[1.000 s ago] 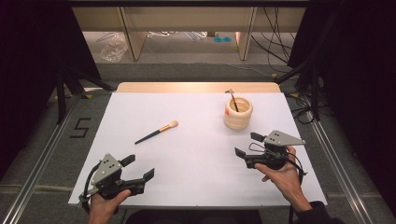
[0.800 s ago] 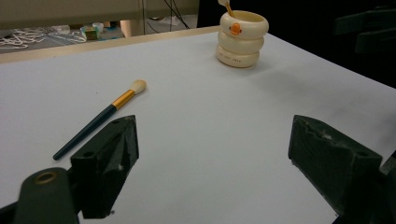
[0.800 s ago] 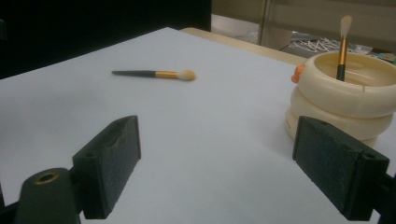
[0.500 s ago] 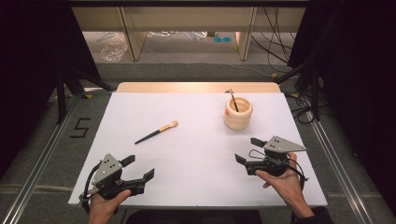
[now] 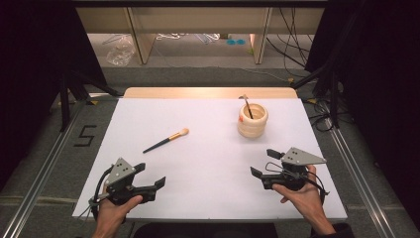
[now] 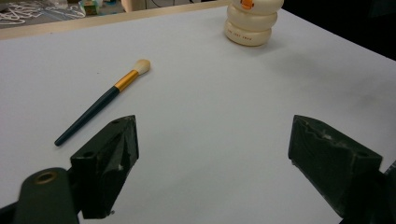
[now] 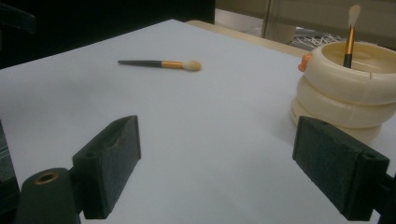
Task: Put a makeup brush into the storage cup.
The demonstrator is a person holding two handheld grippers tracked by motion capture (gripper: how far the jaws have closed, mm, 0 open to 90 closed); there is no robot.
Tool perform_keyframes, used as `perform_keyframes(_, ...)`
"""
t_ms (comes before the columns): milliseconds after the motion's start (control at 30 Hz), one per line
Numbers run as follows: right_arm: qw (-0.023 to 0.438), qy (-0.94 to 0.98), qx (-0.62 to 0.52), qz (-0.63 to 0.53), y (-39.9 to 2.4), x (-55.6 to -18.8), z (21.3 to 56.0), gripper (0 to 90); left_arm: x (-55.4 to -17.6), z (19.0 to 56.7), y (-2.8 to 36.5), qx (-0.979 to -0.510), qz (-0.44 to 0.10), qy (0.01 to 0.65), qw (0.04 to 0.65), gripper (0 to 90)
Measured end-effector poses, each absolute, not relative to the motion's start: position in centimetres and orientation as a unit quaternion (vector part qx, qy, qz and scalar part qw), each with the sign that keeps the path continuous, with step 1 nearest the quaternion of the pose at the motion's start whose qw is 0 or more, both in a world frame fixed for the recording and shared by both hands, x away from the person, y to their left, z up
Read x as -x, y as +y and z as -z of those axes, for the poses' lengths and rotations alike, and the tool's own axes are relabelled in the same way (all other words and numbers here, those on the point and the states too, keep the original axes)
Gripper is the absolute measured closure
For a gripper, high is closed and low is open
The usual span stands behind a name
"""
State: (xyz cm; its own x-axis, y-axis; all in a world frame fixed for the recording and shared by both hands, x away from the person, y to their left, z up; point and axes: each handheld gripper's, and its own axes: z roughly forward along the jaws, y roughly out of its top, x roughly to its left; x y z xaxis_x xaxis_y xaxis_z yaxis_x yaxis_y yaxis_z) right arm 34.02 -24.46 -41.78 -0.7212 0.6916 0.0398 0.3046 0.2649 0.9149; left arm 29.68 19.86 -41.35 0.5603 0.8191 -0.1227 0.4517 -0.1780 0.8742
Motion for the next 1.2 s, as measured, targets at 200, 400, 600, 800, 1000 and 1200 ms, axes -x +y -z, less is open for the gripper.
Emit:
perform_keyframes(200,0.183,0.780,-0.322,-0.505,-24.5,-33.6,42.0,16.3,-30.5,40.5,19.5,-0.751,-0.194,0.434,0.459,15.9)
perform_keyframes(400,0.184,0.781,-0.319,-0.505,-24.5,-33.3,42.1,16.2,-31.9,40.0,18.8,-0.761,-0.189,0.433,0.444,15.9)
perform_keyframes(600,0.180,0.783,-0.318,-0.504,-24.5,-33.0,42.2,16.2,-33.1,40.1,18.7,-0.783,-0.180,0.426,0.416,16.0)
perform_keyframes(800,0.183,0.784,-0.310,-0.506,-24.4,-32.9,42.3,16.2,-34.5,40.1,18.5,-0.790,-0.182,0.428,0.400,16.0)
perform_keyframes(1000,0.176,0.784,-0.315,-0.504,-24.5,-32.6,42.4,16.2,-36.2,40.2,18.4,-0.789,-0.184,0.437,0.391,16.1)
perform_keyframes(1200,0.173,0.781,-0.315,-0.510,-24.5,-32.6,42.5,16.3,-37.7,40.2,18.7,-0.802,-0.190,0.434,0.363,16.4)
